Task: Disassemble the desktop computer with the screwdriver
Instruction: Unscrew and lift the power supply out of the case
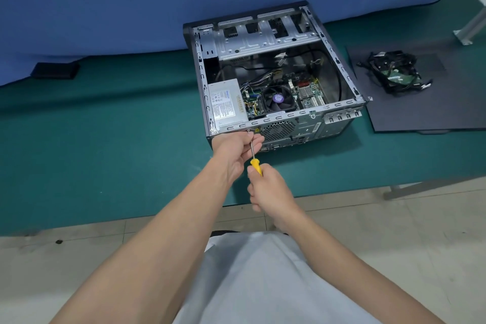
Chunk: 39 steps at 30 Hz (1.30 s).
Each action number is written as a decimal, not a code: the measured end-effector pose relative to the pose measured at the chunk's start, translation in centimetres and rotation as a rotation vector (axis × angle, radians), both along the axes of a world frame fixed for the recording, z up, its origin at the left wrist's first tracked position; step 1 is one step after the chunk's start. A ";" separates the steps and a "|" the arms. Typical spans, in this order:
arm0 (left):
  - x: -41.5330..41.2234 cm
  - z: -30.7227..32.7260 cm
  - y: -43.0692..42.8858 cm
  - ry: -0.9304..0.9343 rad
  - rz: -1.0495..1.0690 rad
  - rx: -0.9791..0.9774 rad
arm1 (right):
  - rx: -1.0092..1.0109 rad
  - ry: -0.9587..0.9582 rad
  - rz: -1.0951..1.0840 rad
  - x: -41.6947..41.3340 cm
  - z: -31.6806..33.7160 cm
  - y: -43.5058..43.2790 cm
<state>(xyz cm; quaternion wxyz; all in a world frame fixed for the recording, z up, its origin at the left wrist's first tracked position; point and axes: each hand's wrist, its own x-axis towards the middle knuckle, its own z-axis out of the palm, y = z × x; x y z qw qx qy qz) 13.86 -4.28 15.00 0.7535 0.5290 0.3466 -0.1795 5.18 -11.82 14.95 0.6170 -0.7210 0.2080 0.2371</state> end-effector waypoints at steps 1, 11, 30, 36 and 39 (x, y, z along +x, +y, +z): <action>0.0 0.1 0.0 0.002 0.003 -0.008 | 0.342 0.109 -0.125 0.3 0.0 -0.4; 0.0 0.1 -0.1 -0.013 -0.011 0.045 | -0.468 -0.129 0.147 0.1 -0.7 -0.6; 0.3 0.3 -0.3 0.003 -0.027 0.070 | 0.115 0.017 -0.064 0.8 0.8 -1.0; 0.1 0.4 -0.1 -0.015 -0.024 -0.026 | 0.623 0.198 -0.192 0.6 0.7 -2.1; 0.0 0.3 -0.3 -0.018 -0.051 0.098 | -0.127 -0.018 -0.029 0.4 0.2 -0.8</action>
